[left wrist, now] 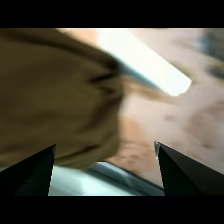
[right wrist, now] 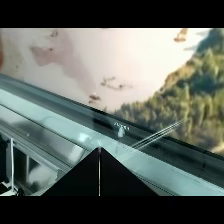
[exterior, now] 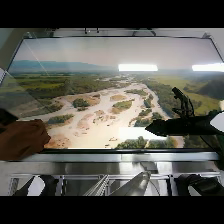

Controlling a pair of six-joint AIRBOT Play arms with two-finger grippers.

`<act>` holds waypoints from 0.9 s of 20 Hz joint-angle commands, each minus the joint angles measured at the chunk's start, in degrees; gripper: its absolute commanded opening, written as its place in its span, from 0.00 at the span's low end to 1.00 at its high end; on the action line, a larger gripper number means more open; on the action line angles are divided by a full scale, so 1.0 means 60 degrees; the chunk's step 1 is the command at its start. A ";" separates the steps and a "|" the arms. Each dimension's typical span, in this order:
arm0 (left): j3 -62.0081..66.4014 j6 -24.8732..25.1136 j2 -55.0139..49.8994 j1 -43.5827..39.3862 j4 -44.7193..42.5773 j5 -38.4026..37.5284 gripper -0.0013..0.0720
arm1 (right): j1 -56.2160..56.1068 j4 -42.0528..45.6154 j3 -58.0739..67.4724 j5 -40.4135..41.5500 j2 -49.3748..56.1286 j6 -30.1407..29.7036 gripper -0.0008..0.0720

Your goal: Fold the shirts.

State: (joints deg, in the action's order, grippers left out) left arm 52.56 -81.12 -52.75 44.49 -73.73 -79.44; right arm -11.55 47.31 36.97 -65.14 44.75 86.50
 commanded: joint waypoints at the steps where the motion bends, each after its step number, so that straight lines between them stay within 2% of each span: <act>1: 0.0302 -0.0200 -0.1792 0.1807 -0.2018 -0.0109 0.99 | 0.0007 0.0000 -0.0007 0.0044 -0.0004 0.0011 0.04; 6: 0.0313 0.0033 -0.3599 0.4164 -0.2197 0.0452 0.99 | 0.0007 0.0000 -0.0007 0.0149 -0.0004 0.0011 0.04; 10: 0.0313 0.0095 -0.4350 0.4703 -0.1923 0.0936 0.99 | 0.0007 0.0000 -0.0007 0.0157 -0.0004 0.0007 0.04; 14: 0.0630 0.1661 -0.4860 0.4237 0.0616 0.1126 0.97 | 0.0007 0.0000 -0.0007 0.0463 0.0015 0.0007 0.04; 16: 0.0940 0.2116 -0.5078 0.3898 0.1588 0.0987 0.97 | 0.0007 0.0000 -0.0007 0.0568 0.0073 0.0011 0.04; 17: 0.0980 0.2157 -0.5147 0.3716 0.1800 0.1042 0.89 | 0.0007 0.0000 -0.0007 0.0572 0.0106 0.0007 0.04; 18: 0.0962 0.2218 -0.5231 0.3497 0.1767 0.1133 0.61 | 0.0007 0.0000 -0.0007 0.0572 0.0160 0.0007 0.04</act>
State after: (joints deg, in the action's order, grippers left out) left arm 57.30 -71.40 -82.39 68.01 -69.41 -73.25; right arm -11.55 47.31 36.95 -62.39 45.19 86.54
